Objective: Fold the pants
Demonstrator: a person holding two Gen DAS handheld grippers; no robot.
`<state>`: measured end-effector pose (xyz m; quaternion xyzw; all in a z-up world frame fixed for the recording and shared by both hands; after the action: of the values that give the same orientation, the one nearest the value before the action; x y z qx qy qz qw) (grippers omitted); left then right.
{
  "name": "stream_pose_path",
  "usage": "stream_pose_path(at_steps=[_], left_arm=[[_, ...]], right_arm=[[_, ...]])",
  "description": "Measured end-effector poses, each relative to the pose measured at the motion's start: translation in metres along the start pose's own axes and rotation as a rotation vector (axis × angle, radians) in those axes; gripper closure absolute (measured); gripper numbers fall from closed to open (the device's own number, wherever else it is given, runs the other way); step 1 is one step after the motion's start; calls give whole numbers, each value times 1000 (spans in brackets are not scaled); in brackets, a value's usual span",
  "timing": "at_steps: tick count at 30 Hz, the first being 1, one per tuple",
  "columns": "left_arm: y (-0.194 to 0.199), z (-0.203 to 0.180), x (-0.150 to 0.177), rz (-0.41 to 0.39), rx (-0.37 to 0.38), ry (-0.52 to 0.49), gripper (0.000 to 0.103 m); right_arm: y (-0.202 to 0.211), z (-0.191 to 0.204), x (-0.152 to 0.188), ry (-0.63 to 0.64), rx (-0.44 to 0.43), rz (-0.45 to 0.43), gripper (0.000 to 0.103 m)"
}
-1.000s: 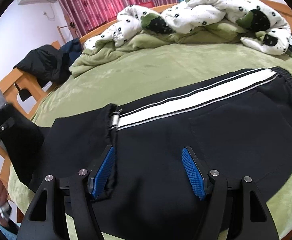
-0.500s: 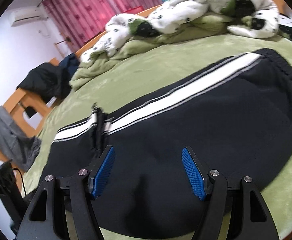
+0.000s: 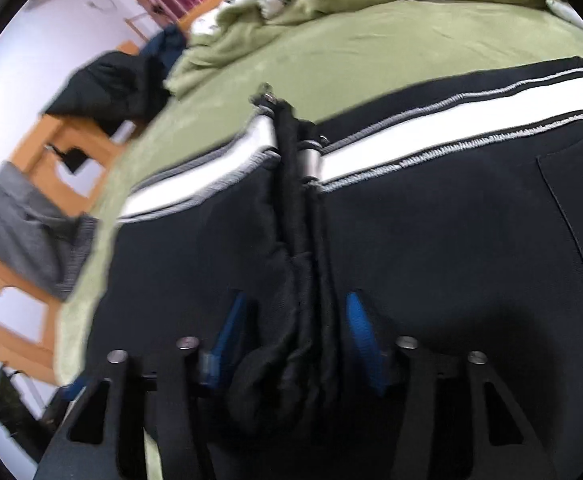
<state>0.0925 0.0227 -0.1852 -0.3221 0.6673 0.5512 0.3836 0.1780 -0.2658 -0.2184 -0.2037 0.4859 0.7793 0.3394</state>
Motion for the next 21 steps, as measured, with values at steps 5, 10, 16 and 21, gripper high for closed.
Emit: stream_pose_path(at_steps=[5, 10, 16, 21], left_arm=[[-33, -16, 2, 33, 2, -31, 28], [-31, -19, -8, 31, 5, 8, 37], [-19, -25, -13, 10, 35, -18, 36], [-34, -32, 4, 62, -30, -55, 36]], right_arm=[[-7, 6, -2, -53, -33, -1, 44], [2, 7, -12, -12, -32, -34, 89], [73, -21, -39, 19, -5, -196, 90], [34, -50, -12, 7, 87, -66, 85]])
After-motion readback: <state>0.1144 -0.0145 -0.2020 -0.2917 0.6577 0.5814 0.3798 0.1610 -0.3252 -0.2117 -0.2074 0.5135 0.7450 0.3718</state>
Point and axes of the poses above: each gripper's, at about its wrist camera, not at the fingertips, and y roughly against the way its jaws point, z to its left, x to its underside, the point moved 8 cm from there along -y, roughly the way its jaws point, and after that the axes turned 13 degrees about -z, right-handed, at the moved point
